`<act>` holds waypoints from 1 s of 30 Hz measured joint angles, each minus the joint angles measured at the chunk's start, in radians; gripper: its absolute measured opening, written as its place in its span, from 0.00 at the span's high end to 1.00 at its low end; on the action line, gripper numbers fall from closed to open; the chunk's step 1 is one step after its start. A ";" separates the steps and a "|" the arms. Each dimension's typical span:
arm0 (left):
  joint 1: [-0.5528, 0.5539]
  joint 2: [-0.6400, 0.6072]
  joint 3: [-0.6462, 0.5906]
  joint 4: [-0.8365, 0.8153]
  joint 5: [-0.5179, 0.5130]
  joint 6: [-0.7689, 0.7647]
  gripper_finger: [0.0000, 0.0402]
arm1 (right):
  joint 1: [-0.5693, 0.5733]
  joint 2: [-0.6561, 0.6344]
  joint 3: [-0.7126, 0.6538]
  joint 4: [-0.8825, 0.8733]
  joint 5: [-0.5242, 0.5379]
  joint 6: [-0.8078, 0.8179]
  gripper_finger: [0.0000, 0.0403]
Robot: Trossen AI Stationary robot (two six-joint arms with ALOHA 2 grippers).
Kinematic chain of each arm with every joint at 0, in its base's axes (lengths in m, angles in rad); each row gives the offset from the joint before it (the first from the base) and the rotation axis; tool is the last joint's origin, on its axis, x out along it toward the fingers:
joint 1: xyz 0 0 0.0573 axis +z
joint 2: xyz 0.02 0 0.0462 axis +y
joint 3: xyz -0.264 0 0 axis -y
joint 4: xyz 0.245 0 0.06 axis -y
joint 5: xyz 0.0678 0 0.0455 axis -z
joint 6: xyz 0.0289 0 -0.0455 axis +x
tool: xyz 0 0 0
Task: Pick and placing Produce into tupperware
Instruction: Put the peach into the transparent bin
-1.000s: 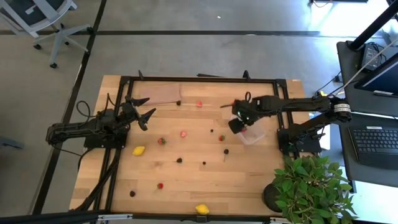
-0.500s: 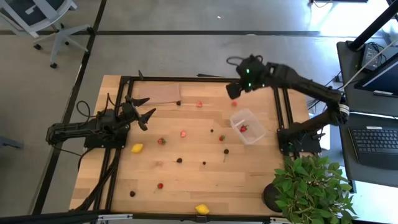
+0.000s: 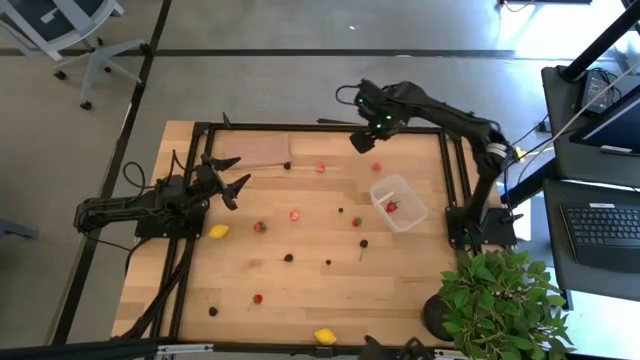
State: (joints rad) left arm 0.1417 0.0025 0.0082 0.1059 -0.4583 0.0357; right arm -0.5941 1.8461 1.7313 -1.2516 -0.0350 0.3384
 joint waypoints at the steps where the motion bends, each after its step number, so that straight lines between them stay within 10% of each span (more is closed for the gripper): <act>1: 0.000 0.000 0.000 0.000 0.000 0.000 0.28 | 0.000 0.021 0.000 0.008 0.004 -0.007 0.27; 30: 0.000 0.000 0.000 0.000 0.000 0.000 0.28 | 0.002 0.148 -0.321 0.292 0.121 0.060 0.27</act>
State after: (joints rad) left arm 0.1417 0.0025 0.0082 0.1059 -0.4587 0.0353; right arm -0.5919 1.9945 1.4102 -0.9594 0.0860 0.3985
